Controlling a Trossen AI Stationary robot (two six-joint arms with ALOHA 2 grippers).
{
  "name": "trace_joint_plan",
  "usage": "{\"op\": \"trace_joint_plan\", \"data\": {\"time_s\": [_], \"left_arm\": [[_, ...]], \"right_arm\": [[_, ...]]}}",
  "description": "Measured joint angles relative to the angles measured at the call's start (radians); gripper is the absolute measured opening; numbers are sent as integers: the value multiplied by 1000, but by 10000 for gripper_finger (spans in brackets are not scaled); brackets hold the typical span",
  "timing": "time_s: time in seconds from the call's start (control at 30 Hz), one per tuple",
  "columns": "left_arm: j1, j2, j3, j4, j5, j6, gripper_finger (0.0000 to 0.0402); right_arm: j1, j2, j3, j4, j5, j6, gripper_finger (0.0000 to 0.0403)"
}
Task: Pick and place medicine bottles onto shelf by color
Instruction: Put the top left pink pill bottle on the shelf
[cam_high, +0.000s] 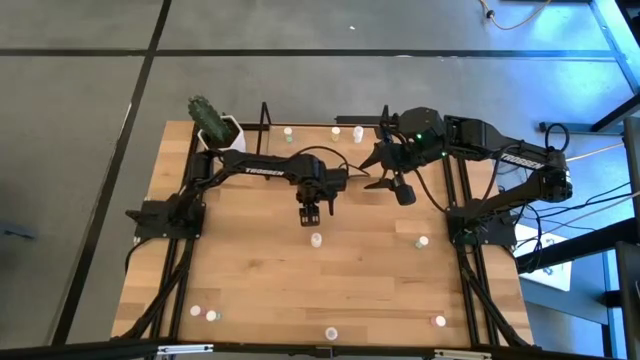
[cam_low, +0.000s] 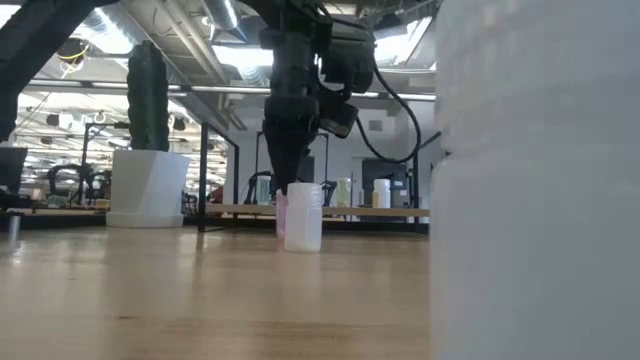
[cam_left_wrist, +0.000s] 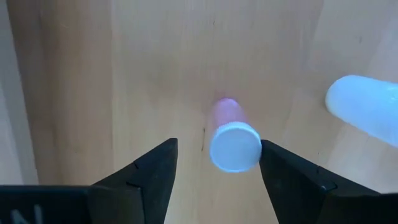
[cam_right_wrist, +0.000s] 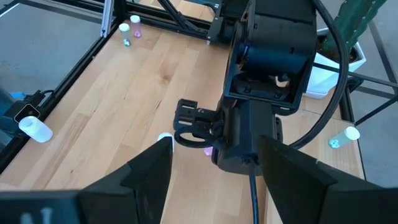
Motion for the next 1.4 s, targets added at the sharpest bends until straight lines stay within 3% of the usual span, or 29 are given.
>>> {"op": "trace_joint_plan", "data": {"time_s": [0.17, 0.53, 1.07, 1.4], "left_arm": [[0, -18, 0, -14, 52, -5, 218], [-2, -84, 0, -18, 50, -37, 218], [-3, -334, 0, -52, -34, -135, 218], [-55, -503, 0, -104, -174, -236, 218]], "right_arm": [[0, 0, 0, 0, 0, 0, 236], [0, 0, 0, 0, 0, 0, 236], [0, 0, 0, 0, 0, 0, 236], [0, 0, 0, 0, 0, 0, 236]]}}
